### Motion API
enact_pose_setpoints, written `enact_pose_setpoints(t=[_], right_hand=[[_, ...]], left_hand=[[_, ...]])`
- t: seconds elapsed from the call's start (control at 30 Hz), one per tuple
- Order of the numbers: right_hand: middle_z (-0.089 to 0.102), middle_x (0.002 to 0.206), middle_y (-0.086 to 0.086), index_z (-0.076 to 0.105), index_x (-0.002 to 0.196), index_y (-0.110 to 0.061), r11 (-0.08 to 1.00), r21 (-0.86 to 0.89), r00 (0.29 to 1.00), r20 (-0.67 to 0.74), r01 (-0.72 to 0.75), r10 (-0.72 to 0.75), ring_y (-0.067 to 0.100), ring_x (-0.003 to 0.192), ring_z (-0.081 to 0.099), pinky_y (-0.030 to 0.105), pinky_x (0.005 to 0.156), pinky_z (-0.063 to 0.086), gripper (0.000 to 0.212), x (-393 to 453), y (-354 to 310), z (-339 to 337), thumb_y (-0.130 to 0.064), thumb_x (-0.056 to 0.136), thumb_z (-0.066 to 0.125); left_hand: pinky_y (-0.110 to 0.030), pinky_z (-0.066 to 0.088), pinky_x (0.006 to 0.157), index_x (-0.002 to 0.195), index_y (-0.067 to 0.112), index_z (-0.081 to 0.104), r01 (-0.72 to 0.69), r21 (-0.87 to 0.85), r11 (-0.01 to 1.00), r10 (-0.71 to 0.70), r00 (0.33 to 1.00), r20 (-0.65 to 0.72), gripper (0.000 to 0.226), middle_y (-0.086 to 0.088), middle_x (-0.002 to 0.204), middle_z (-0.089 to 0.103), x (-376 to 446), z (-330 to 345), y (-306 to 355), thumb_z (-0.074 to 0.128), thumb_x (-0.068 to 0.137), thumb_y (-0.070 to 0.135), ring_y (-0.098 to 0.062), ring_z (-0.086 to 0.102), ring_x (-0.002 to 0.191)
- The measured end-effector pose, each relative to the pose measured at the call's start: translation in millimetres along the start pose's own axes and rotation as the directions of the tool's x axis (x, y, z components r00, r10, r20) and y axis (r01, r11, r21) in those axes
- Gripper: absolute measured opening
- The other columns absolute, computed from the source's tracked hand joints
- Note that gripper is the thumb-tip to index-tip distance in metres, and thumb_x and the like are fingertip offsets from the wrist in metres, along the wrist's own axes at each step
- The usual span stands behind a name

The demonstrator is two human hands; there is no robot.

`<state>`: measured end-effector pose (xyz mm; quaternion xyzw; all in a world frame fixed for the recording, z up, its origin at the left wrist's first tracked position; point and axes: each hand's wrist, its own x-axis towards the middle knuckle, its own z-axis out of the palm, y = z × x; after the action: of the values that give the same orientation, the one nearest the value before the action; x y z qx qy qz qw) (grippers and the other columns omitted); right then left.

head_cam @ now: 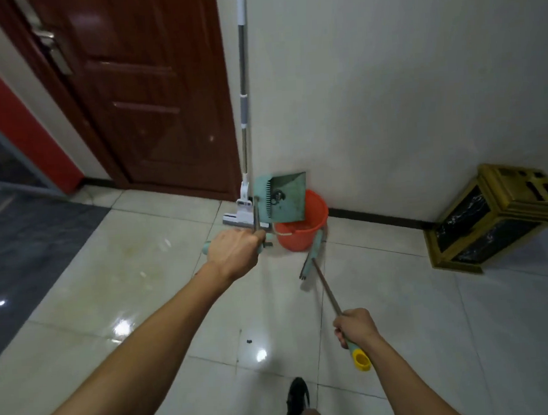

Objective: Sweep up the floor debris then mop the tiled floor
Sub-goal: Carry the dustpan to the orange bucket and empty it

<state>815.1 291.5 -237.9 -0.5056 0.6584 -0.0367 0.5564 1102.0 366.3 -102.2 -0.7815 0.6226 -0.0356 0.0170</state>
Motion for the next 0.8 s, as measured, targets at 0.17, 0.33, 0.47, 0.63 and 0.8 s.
enact_pose_setpoints(t=[0.17, 0.33, 0.47, 0.63, 0.8], right_hand=[[0.056, 0.049, 0.017, 0.065, 0.071, 0.008, 0.983, -0.183, 0.996, 0.085, 0.021, -0.006, 0.022, 0.039, 0.049, 0.028, 0.047, 0.045, 0.014, -1, 24, 4, 0.007, 0.082, 0.056], [0.062, 0.056, 0.016, 0.068, 0.080, 0.006, 0.924, -0.367, 0.980, 0.193, 0.111, -0.041, 0.024, 0.042, 0.056, 0.028, 0.045, 0.050, 0.013, 10, 45, 6, 0.003, 0.084, 0.057], [0.067, 0.084, 0.020, 0.066, 0.099, 0.004, 0.823, -0.522, 0.956, 0.281, 0.222, -0.080, 0.027, 0.061, 0.063, 0.028, 0.048, 0.051, 0.015, 19, 60, 15, -0.002, 0.088, 0.057], [0.064, 0.111, 0.020, 0.058, 0.117, 0.002, 0.572, -0.725, 0.912, 0.395, 0.383, -0.111, 0.031, 0.086, 0.067, 0.036, 0.069, 0.060, 0.027, 37, 54, 42, -0.009, 0.093, 0.053], [0.062, 0.116, 0.015, 0.056, 0.120, -0.001, 0.289, -0.820, 0.868, 0.484, 0.494, -0.112, 0.029, 0.097, 0.066, 0.030, 0.073, 0.054, 0.027, 52, 49, 72, -0.009, 0.095, 0.049]], left_hand=[[-0.034, 0.050, 0.062, 0.114, 0.027, 0.065, 0.218, -0.072, 0.973, -0.215, 0.976, 0.045, 0.026, 0.000, 0.096, 0.072, -67, 16, 5, 0.058, 0.090, 0.025, -0.028, 0.068, 0.079], [-0.035, 0.056, 0.066, 0.121, 0.032, 0.067, 0.437, -0.136, 0.889, -0.422, 0.897, 0.129, 0.033, 0.002, 0.099, 0.075, -132, 43, 19, 0.061, 0.089, 0.026, -0.025, 0.070, 0.077], [-0.029, 0.044, 0.058, 0.121, 0.035, 0.067, 0.576, -0.117, 0.809, -0.551, 0.813, 0.189, 0.034, 0.004, 0.093, 0.074, -183, 64, 37, 0.063, 0.088, 0.028, -0.023, 0.068, 0.074], [-0.028, 0.041, 0.058, 0.122, 0.036, 0.067, 0.749, -0.069, 0.659, -0.707, 0.648, 0.282, 0.031, 0.006, 0.096, 0.074, -250, 82, 57, 0.057, 0.093, 0.032, -0.021, 0.068, 0.077], [-0.034, 0.052, 0.066, 0.118, 0.034, 0.068, 0.853, -0.023, 0.522, -0.786, 0.491, 0.377, 0.028, 0.004, 0.095, 0.074, -301, 95, 82, 0.054, 0.094, 0.032, -0.025, 0.069, 0.079]])
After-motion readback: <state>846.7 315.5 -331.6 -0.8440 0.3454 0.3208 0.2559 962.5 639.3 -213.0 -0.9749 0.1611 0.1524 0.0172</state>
